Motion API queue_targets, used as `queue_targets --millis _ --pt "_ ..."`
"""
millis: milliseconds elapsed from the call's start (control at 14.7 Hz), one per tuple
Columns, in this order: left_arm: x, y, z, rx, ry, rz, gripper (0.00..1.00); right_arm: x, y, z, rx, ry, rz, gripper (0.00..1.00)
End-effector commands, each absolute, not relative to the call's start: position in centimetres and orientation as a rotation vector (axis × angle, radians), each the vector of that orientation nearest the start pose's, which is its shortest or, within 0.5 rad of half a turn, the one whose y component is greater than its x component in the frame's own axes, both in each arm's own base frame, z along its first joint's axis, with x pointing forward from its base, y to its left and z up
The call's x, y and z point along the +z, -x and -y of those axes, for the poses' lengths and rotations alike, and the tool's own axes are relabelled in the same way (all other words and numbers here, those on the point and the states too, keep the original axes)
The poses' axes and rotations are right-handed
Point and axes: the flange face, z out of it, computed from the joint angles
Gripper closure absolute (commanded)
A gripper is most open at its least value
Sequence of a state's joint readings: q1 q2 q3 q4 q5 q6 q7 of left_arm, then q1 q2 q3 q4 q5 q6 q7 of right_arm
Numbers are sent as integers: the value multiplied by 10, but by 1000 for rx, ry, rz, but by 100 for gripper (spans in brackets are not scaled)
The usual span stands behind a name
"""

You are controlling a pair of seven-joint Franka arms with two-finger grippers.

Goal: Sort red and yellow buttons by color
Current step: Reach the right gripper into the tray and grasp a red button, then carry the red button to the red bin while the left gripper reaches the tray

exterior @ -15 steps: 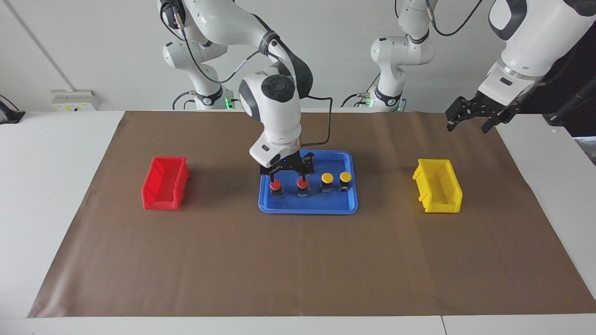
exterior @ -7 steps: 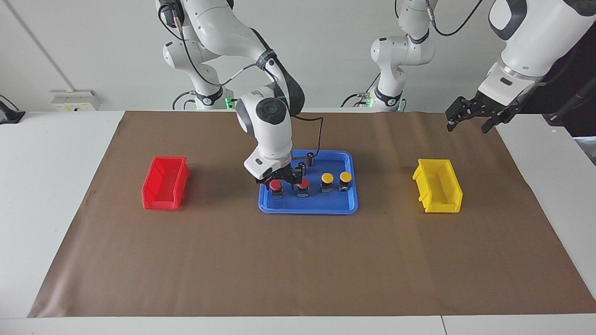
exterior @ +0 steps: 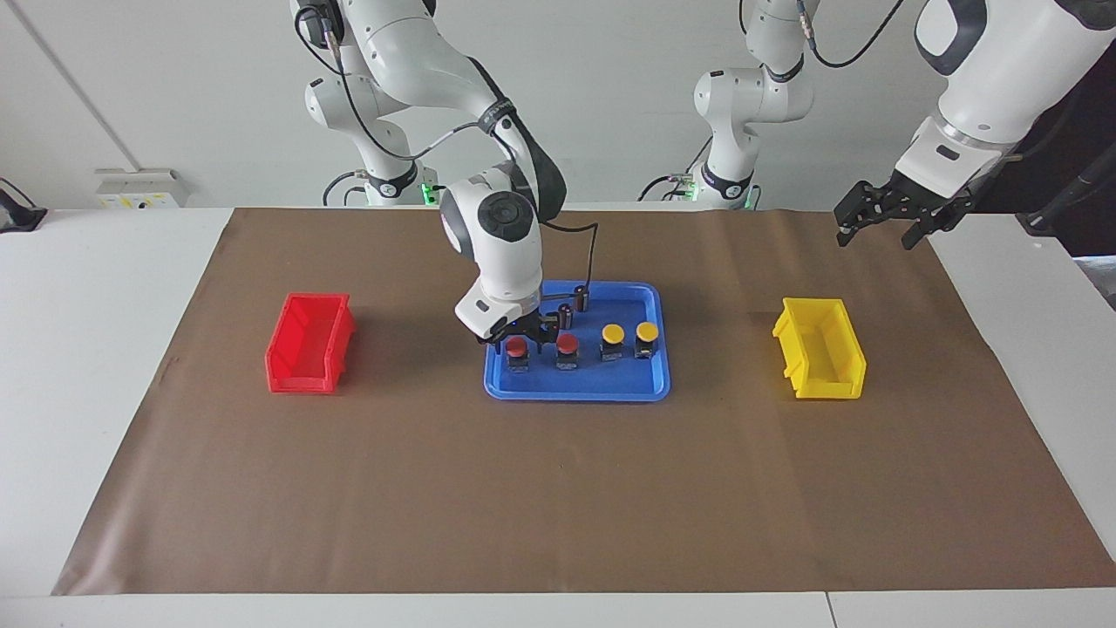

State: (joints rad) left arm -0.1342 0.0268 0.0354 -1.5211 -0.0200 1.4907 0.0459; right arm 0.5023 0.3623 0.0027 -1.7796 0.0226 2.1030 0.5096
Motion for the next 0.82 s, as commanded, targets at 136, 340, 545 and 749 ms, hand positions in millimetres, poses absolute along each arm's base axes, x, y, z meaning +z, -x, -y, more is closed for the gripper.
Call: queue_targets --millis 136,340,545,749 --pt "628 -543 54 89 3129 -253 0 352 -550 -300 83 3142 2 65" --pt "628 -545 51 84 3130 -243 0 383 -566 -295 92 3144 -19 88" --pt "608 -541 57 -33 3144 -54 0 467 -591 -230 103 3129 75 87" --pt "542 -514 124 -134 3160 -17 0 488 -576 -115 165 3100 252 87"
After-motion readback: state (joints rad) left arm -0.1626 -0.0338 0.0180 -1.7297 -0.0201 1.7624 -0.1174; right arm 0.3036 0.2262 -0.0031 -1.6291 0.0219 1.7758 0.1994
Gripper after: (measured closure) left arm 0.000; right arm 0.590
